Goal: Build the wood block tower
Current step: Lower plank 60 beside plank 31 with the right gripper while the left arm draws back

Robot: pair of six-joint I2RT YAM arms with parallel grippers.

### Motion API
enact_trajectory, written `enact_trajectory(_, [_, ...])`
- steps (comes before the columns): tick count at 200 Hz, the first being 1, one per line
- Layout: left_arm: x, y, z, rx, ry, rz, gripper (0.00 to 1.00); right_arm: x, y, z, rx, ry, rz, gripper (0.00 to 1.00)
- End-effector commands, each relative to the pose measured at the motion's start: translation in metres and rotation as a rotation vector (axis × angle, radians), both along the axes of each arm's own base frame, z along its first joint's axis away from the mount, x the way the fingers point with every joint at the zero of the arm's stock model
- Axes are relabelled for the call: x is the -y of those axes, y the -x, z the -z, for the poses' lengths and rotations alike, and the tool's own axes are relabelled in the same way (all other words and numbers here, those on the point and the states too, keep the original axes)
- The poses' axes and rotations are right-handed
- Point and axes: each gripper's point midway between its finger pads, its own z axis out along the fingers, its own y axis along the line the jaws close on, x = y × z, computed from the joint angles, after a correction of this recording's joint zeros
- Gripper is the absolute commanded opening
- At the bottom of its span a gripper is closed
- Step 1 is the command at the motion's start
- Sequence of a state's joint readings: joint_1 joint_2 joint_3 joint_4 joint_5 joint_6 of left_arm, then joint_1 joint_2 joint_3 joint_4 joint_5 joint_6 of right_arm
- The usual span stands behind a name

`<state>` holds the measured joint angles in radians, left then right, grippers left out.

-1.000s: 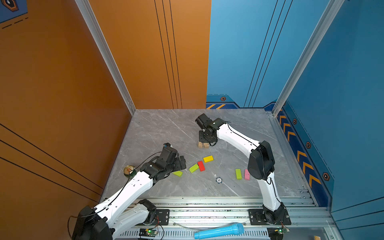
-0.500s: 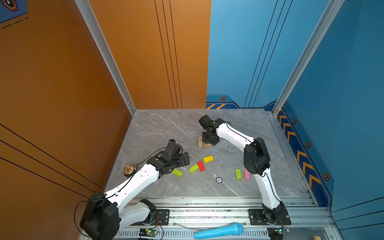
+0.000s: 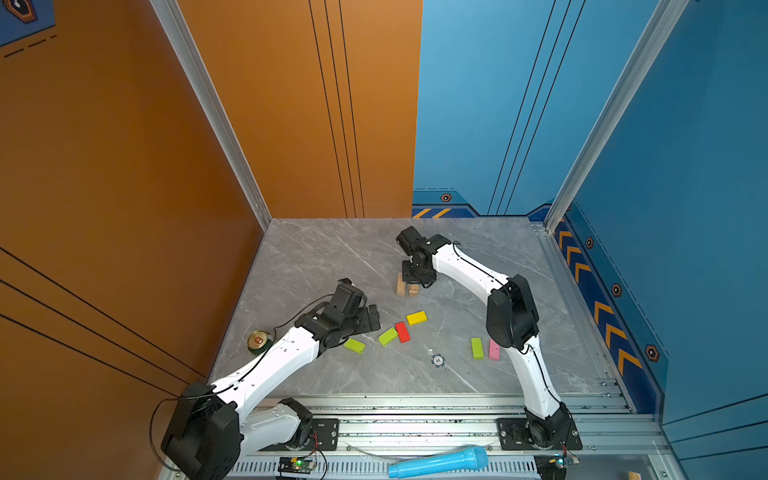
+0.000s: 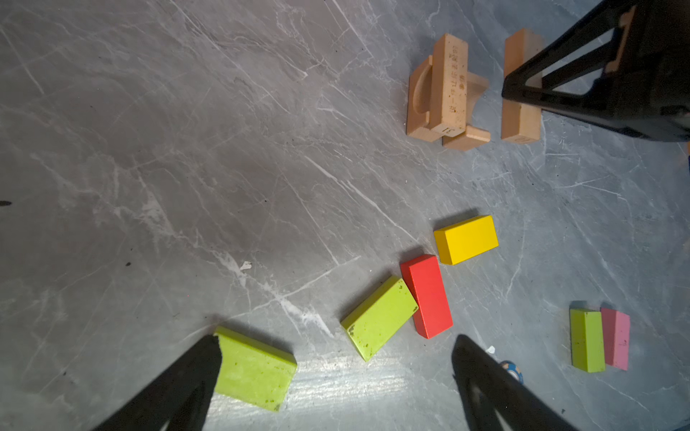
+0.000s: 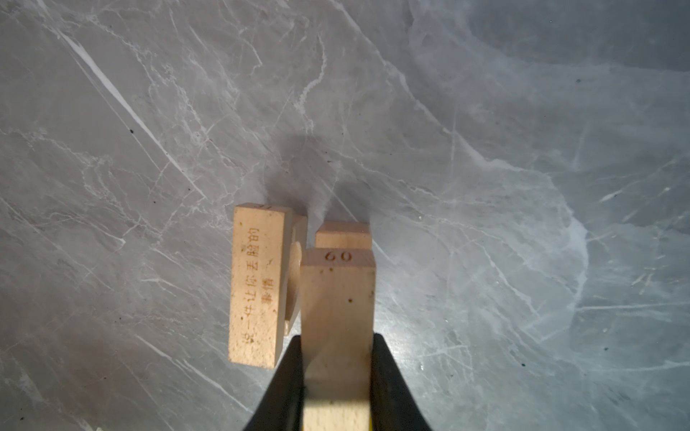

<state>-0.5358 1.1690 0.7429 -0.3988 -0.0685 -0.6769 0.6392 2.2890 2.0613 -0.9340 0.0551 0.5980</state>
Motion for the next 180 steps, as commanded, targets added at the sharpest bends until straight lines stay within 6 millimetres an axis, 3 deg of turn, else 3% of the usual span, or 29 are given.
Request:
enact_trajectory(1, [0.003, -0.0074, -0.01, 0.024, 0.021, 0.005, 0.98, -0.0008, -0.0008, 0.0085, -0.022, 0.008, -0.012, 0.27])
enact_trajectory(180, [-0.0026, -0.006, -0.0065, 0.019, 0.017, -0.009, 0.98, -0.0037, -0.0033, 0.0164, -0.037, 0.006, -0.003, 0.27])
